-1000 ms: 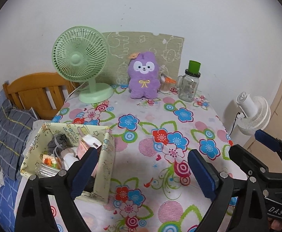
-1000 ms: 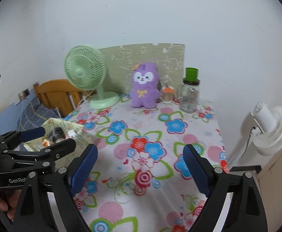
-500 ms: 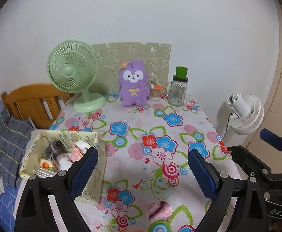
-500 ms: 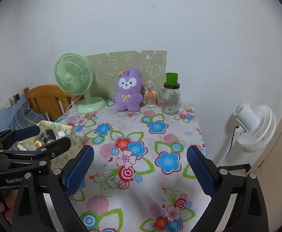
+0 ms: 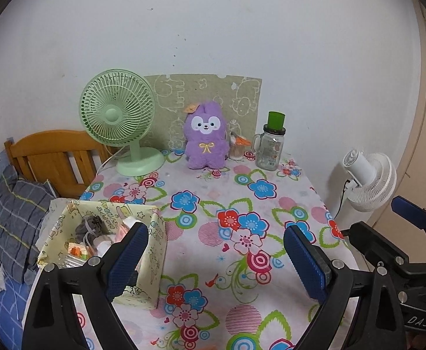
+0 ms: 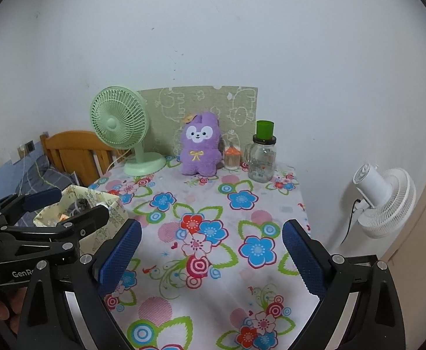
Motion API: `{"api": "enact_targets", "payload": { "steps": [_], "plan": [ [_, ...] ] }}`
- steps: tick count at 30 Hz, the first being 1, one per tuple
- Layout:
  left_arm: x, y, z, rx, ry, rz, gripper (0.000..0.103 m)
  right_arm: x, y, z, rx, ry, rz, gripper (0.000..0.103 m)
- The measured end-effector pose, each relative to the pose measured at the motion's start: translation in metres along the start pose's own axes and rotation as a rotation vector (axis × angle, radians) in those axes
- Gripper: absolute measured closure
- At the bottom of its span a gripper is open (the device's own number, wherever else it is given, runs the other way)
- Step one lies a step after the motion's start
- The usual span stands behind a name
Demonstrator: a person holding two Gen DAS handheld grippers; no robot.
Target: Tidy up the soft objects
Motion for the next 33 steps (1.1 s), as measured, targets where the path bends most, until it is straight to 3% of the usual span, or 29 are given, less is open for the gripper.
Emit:
{"api": "enact_targets", "payload": {
  "steps": [33],
  "plan": [
    [0.0028, -0.0017, -0.0032, 0.005, -0.004, 0.004, 0.008, 0.0, -0.0027, -0.0072, 0.003, -0.029, -0.006, 0.004]
  ]
}}
Point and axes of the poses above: each gripper's, at about its wrist camera, not at the fingertips, and x roughly against the way its jaws point, z to its right, y to its underside, the point moved 2 cm from there along -x, roughly the way its jaws point, and after that the axes turned 10 degrees about z, right-handed, at the moved point
